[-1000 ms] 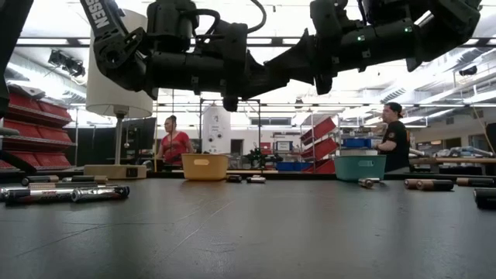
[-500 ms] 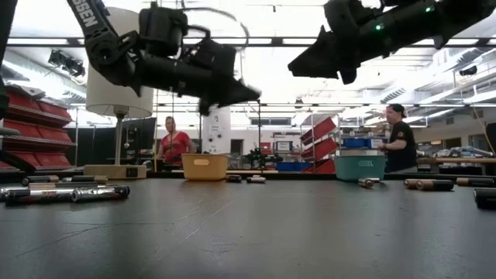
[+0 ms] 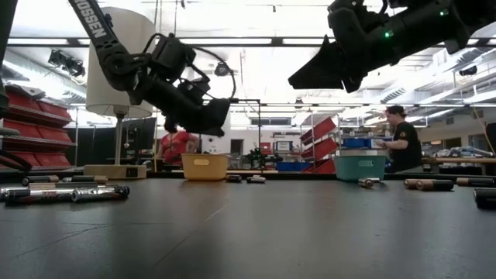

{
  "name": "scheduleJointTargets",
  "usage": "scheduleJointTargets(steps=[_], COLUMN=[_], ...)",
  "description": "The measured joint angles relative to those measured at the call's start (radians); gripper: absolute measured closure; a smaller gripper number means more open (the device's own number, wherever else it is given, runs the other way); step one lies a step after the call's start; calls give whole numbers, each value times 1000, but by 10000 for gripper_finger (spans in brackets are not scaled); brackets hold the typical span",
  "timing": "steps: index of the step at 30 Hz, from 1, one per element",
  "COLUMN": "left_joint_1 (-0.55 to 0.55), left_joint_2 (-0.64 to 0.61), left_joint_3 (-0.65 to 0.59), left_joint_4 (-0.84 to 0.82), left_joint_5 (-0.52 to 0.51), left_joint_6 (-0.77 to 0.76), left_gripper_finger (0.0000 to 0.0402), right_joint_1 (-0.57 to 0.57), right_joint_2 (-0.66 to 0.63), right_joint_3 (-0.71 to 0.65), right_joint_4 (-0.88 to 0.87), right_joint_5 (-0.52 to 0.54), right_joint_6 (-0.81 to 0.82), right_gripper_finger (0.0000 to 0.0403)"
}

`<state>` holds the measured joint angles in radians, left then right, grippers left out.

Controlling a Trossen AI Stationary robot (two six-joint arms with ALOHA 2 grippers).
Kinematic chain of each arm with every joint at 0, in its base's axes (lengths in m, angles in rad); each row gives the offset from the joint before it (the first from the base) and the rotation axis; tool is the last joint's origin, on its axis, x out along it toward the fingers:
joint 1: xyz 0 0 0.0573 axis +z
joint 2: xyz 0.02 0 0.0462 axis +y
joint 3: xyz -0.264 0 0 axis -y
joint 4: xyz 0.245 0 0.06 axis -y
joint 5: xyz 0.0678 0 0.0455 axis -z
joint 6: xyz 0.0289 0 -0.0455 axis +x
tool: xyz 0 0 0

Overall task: Sort batteries
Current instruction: Put the silver battery into the yellow bin, then put the black battery into the blue bin

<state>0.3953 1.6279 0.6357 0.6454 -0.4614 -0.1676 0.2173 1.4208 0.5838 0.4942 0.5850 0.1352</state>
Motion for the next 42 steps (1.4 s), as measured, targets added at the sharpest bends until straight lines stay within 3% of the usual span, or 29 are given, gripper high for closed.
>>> scheduleJointTargets(steps=[6, 13, 17, 28, 34, 37, 42], left_joint_1=[36, 44, 44, -43, -127, -184, -266], left_joint_2=[0, 0, 0, 1, 1, 1, 2], left_joint_3=[0, 0, 0, 0, 0, 0, 0], left_joint_4=[-61, -81, -81, 21, 4, 1, -47], left_joint_5=[2, 30, 37, 239, 454, 472, 455], left_joint_6=[-60, -94, -94, 109, 140, 133, 131], left_gripper_finger=[365, 269, 242, 241, 241, 241, 241], right_joint_1=[0, 0, 0, 9, -10, -30, -88], right_joint_2=[2, 2, 2, 1, -2, -3, -3], right_joint_3=[0, 0, 0, 0, 0, 0, 4], right_joint_4=[5, 10, 10, -27, -165, -264, -473], right_joint_5=[2, 2, 2, 2, 2, -7, -112], right_joint_6=[-8, -14, -14, -2, 78, 130, 290], right_gripper_finger=[264, 264, 264, 264, 264, 264, 264])
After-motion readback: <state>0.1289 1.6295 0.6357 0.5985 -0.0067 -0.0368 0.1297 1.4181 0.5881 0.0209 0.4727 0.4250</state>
